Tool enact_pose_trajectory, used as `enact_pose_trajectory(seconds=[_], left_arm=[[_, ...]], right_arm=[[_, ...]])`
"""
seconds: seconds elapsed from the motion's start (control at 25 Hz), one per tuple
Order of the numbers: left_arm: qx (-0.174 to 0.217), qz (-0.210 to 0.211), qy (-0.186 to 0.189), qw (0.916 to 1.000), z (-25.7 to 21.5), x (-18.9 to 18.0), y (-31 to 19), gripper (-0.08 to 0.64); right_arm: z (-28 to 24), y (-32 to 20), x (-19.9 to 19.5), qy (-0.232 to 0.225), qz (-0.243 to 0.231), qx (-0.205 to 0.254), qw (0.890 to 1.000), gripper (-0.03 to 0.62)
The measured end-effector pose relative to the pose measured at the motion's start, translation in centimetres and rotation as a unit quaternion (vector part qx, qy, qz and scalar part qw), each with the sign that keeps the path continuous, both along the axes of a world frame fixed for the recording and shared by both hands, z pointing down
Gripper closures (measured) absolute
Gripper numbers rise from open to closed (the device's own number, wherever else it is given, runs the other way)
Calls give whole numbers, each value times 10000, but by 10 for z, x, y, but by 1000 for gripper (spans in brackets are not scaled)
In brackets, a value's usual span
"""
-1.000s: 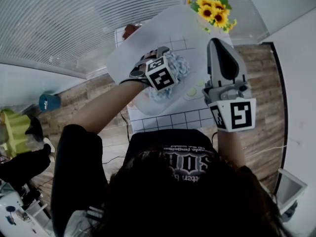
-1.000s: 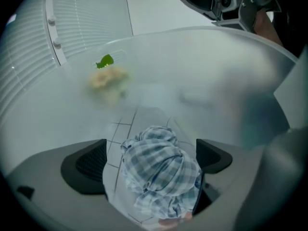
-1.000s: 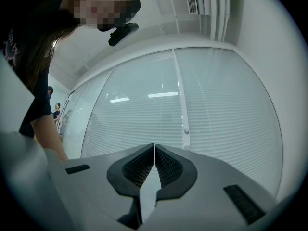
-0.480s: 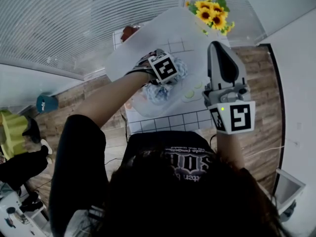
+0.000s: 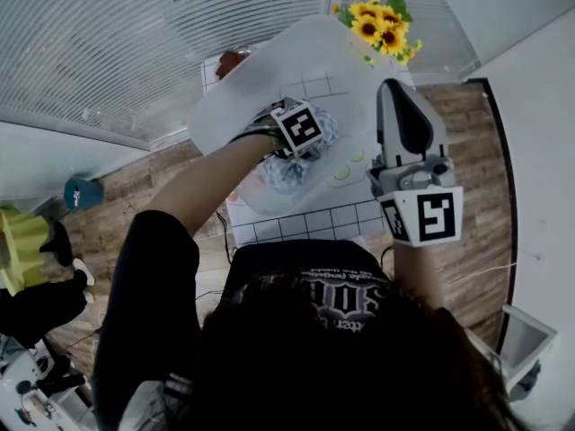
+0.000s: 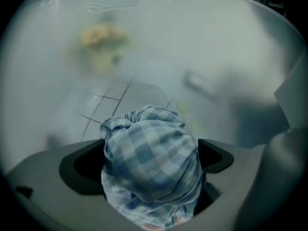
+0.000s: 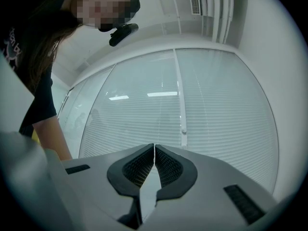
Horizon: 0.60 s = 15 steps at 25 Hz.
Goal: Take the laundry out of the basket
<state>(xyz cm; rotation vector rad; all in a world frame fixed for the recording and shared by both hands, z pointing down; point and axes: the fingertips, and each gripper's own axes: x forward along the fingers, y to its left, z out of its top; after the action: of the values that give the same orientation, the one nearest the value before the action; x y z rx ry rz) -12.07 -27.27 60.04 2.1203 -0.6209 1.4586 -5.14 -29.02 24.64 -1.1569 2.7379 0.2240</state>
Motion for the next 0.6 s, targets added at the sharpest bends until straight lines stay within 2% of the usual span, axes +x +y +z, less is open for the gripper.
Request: enact_pose_trajectory(seconds=[0.24,0.4,0.6], left_arm=[[-151,19,45,9999,1,-1,2,1],[-185,-54,36,9998,-2,1,4,82],[-188,-182,61,9996,-7,1,3,151]], right_arm=[[1,2,2,56,12,-13,10000,563],[1,5,2,69,8,-4,10000,563],[1,9,1,93,-5,-2,10000,563]])
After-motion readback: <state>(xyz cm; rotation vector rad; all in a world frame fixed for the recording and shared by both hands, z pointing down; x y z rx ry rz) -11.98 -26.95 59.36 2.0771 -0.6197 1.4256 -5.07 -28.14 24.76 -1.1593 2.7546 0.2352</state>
